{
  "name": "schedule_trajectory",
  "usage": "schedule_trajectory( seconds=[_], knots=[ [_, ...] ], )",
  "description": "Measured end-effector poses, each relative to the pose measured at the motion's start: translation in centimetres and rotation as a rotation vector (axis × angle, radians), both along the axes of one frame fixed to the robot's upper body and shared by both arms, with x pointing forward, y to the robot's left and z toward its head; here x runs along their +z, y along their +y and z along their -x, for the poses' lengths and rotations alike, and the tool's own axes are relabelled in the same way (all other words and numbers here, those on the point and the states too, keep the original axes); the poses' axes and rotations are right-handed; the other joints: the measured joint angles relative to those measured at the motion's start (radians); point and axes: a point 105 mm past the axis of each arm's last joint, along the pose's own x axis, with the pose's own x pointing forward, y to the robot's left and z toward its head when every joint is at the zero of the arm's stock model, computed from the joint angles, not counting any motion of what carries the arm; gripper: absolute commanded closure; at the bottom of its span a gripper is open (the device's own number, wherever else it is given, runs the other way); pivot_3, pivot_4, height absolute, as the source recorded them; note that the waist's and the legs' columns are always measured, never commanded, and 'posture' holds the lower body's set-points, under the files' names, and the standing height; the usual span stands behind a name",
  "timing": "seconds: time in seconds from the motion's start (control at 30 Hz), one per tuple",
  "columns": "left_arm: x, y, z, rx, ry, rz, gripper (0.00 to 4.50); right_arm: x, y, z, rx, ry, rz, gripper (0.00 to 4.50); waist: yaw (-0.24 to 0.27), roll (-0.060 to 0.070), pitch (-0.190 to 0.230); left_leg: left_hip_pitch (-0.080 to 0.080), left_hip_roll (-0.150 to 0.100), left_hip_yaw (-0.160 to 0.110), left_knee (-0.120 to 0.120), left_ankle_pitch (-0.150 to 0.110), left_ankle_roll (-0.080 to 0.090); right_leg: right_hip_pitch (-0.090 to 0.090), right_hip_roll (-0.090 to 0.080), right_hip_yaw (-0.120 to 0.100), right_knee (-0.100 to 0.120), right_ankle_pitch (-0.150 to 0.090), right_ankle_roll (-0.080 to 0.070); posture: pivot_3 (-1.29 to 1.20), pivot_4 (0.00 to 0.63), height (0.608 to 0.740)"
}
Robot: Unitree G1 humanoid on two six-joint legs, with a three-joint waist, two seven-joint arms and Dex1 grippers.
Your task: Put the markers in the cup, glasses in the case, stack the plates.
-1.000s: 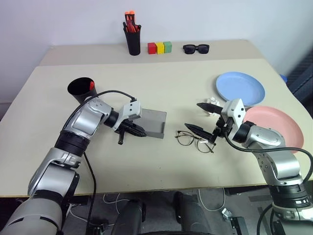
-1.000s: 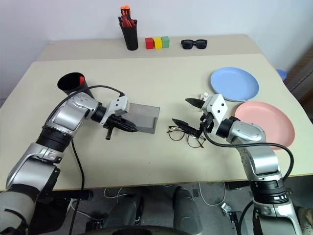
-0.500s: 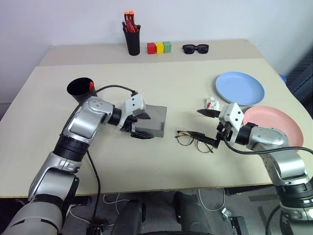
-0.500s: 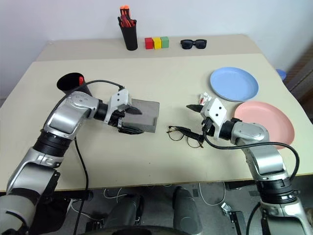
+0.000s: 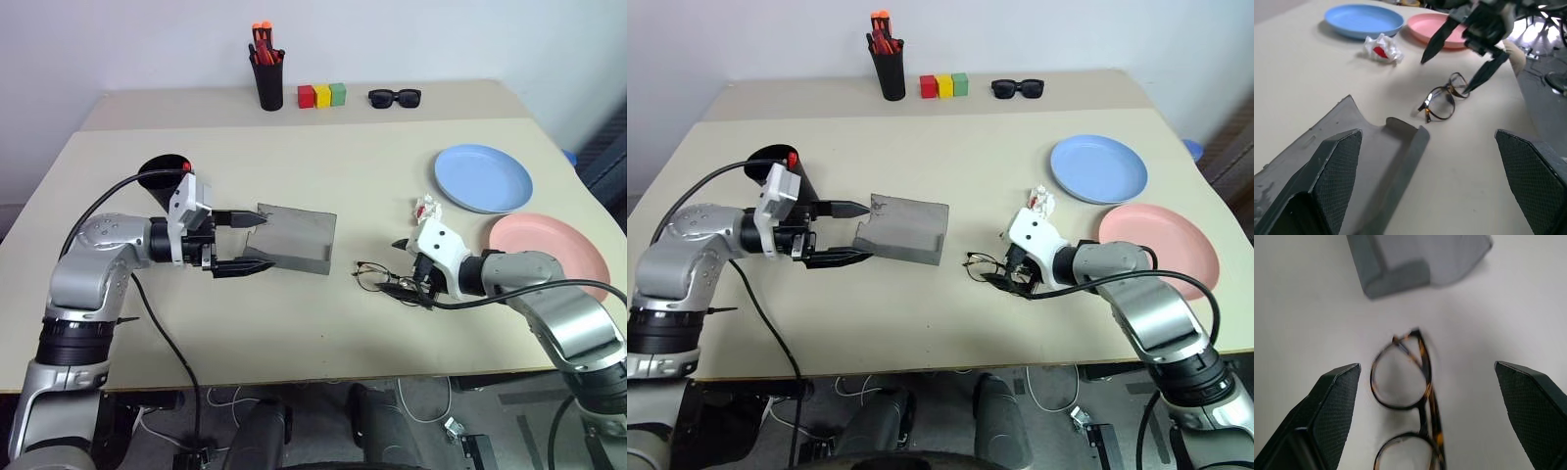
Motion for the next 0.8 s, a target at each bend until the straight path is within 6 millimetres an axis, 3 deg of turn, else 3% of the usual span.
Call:
schedule_trajectory(
  seconds=[0.07, 0.17, 0.37, 0.43, 0.57, 0.6, 0.8],
  knots=[
    [0.4, -0.4, 0.4, -0.006, -0.022, 0.005, 0.00, -0.7, -0.3, 0.0, 0.001, 0.013, 0.046, 0.26, -0.001, 0.000, 0.000, 0.000, 0.000, 0.000, 0.000, 0.000, 0.000, 0.000, 0.000, 0.000, 0.000, 0.000, 0.000, 0.00, 0.150, 0.740],
    [0.9, -0.8, 0.8, -0.007, -0.041, 0.007, 0.00, -1.3, -1.1, -0.2, -0.014, 0.022, 0.096, 1.33, -0.003, 0.000, 0.000, 0.000, 0.000, 0.000, 0.000, 0.000, 0.000, 0.000, 0.000, 0.000, 0.000, 0.000, 0.000, 0.00, 0.150, 0.740],
    [0.9, -0.6, 0.8, 0.006, -0.049, -0.015, 0.00, -0.7, -1.4, -0.4, 0.011, 0.004, 0.130, 1.33, -0.004, 0.000, 0.000, 0.001, 0.000, 0.000, 0.000, 0.000, 0.000, 0.000, 0.001, 0.000, 0.000, 0.000, 0.000, 0.00, 0.150, 0.740],
    [0.9, -0.7, 0.7, 0.004, -0.047, -0.016, 0.00, -0.5, -1.4, -0.5, 0.013, -0.001, 0.133, 2.17, -0.004, 0.000, 0.000, 0.001, 0.000, 0.000, 0.000, 0.000, 0.000, 0.000, 0.001, 0.000, 0.000, 0.000, 0.000, 0.00, 0.150, 0.740],
    [0.5, -0.7, 0.7, 0.001, -0.044, -0.017, 0.00, -0.6, -1.5, -0.6, 0.013, -0.003, 0.141, 4.29, -0.004, 0.000, 0.000, 0.001, 0.000, 0.000, 0.000, 0.000, 0.000, 0.000, 0.001, 0.000, 0.000, 0.000, 0.000, 0.00, 0.150, 0.740],
    [0.5, -0.7, 0.7, 0.001, -0.044, -0.016, 0.00, -0.6, -1.5, -0.6, 0.014, -0.006, 0.143, 4.46, -0.004, 0.000, 0.000, 0.001, 0.000, 0.000, 0.000, 0.000, 0.000, 0.000, 0.001, 0.000, 0.000, 0.000, 0.000, 0.00, 0.150, 0.740],
    [-0.2, -0.1, 1.0, 0.014, -0.025, -0.032, 0.00, -0.3, -1.4, -0.7, 0.034, -0.026, 0.147, 4.46, -0.005, 0.000, 0.000, 0.001, 0.000, 0.000, 0.000, 0.000, 0.000, 0.000, 0.001, 0.000, 0.000, 0.000, 0.000, 0.00, 0.150, 0.740]
  ],
)
